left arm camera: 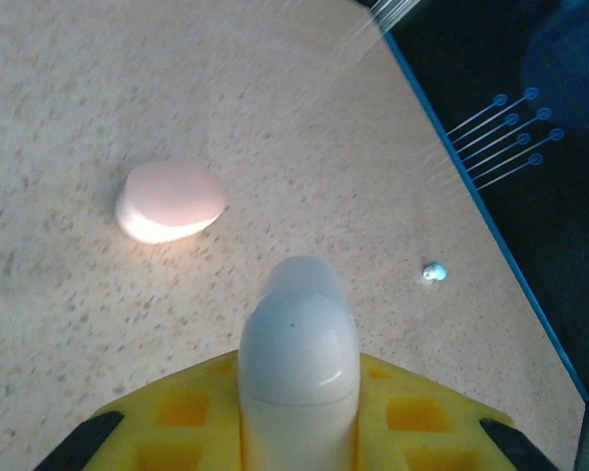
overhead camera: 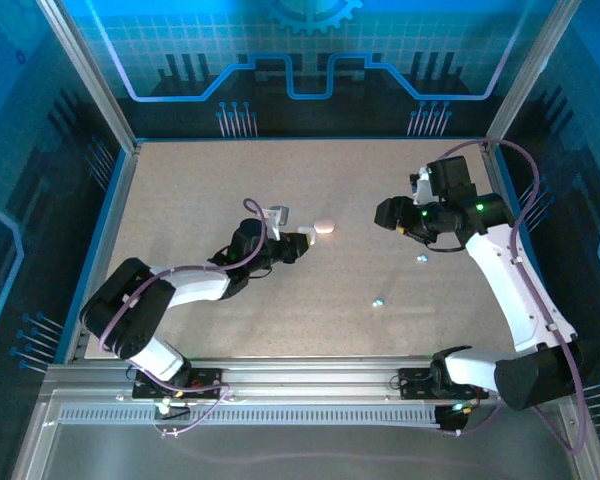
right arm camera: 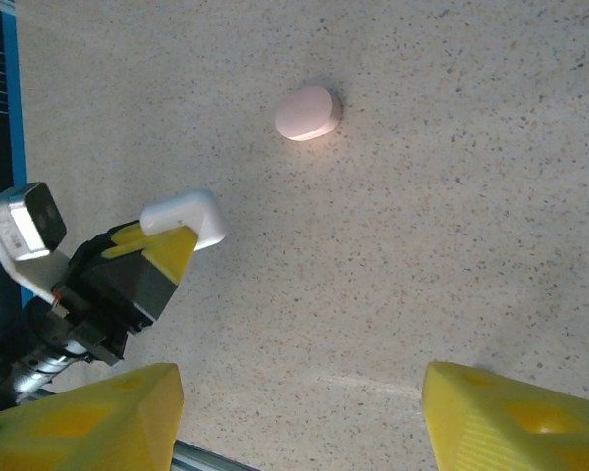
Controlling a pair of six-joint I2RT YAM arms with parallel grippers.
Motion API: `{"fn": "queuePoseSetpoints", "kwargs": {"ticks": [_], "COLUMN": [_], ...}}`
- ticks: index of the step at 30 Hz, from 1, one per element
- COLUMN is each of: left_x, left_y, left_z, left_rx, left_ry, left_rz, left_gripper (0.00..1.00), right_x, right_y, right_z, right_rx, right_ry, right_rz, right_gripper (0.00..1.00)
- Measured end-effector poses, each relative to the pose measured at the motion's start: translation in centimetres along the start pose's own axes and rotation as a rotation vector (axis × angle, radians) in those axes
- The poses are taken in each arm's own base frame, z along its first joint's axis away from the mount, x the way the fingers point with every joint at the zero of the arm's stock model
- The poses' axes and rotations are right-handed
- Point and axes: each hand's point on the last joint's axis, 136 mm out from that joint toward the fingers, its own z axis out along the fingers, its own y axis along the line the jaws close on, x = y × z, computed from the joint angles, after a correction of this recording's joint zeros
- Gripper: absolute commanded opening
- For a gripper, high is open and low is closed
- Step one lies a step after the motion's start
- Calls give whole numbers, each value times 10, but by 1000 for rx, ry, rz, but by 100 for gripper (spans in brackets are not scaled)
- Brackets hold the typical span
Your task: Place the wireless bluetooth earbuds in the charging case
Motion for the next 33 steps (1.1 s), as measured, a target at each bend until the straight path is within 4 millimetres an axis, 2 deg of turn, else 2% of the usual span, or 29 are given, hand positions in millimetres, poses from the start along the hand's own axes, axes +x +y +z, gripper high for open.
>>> {"fn": "queuePoseSetpoints", "kwargs": {"ticks": [7, 18, 24, 28, 33], "left_x": [22, 44, 39, 33, 30], "left_y": [25, 50, 55, 62, 70], "left_z": [6, 31, 47, 55, 51], "left_rx": [-87, -134, -152, -170, -235], "left_ry": [116, 246, 273, 283, 303], "left_rz": [-130, -250, -269, -283, -268], "left_gripper": [23, 26, 29, 42, 58], "right_x": [8, 7, 10, 11, 11], "right_y": [-17, -16, -16, -16, -16], "right_z": [11, 11, 18, 21, 22], "right_rx": [14, -11, -22, -27, -29], "right_ry": [34, 38, 71, 86, 90], "right_rz": [48, 70, 95, 100, 101], "right_gripper": [67, 67, 67, 68, 68]}}
